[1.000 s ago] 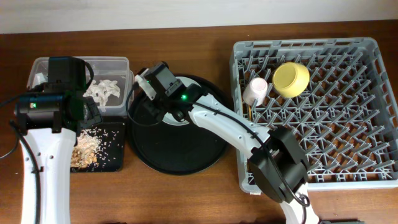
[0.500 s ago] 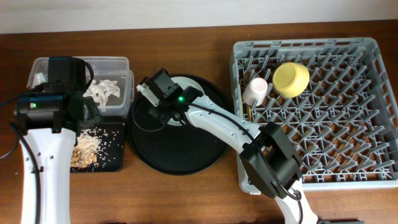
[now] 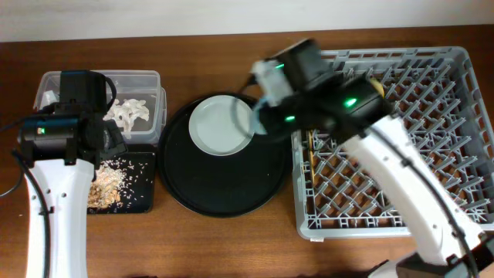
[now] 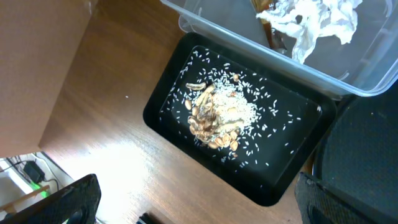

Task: Sort waste into correct bins and load items into the dishwasher rack
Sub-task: 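Grasp the blue cup and set it upside down in the rack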

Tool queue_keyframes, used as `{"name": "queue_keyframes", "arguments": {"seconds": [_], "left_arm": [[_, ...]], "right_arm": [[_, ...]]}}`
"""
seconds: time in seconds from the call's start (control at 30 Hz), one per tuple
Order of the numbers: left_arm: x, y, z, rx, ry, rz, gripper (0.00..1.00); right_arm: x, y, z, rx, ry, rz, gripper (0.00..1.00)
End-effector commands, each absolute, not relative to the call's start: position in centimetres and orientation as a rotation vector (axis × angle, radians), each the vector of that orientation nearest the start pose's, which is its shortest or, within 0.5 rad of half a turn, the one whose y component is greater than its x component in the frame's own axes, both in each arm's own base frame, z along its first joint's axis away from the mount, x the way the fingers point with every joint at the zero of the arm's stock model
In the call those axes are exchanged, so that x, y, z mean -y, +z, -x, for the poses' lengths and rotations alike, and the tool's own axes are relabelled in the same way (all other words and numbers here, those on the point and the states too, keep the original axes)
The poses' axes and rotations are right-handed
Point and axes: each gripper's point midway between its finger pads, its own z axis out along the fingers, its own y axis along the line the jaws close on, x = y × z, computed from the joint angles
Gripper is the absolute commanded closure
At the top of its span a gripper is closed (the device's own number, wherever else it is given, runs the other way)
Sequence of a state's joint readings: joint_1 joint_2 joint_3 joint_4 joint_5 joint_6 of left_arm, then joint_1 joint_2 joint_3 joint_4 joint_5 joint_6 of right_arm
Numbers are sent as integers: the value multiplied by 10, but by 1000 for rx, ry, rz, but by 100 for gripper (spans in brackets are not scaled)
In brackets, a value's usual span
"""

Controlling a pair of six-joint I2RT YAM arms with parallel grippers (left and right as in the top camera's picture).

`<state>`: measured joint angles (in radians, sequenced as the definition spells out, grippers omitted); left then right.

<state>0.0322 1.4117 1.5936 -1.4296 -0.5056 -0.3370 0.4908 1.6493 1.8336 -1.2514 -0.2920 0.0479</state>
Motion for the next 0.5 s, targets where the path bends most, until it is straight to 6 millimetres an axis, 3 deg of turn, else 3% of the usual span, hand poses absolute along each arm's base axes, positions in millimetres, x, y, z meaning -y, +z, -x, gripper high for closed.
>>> {"name": "queue_keyframes", "arguments": {"seconds": [0.0, 0.1, 0.2, 0.33, 0.47], "left_arm": [[-95, 272, -275, -2594, 627, 607, 1], [-95, 272, -275, -2594, 627, 607, 1], [-95, 272, -275, -2594, 627, 607, 1], [-95, 272, -275, -2594, 627, 607, 1], [-95, 272, -275, -2594, 627, 607, 1]], "right_arm": [[-199, 253, -304, -2779, 831, 504, 96], [-176, 247, -306, -2810, 1030, 336, 96], [-161, 231, -305, -2846, 1102, 233, 96], [-158, 216, -295, -2695, 1486, 249, 96], [-136, 183, -284, -2595, 1640, 163, 96]]}}
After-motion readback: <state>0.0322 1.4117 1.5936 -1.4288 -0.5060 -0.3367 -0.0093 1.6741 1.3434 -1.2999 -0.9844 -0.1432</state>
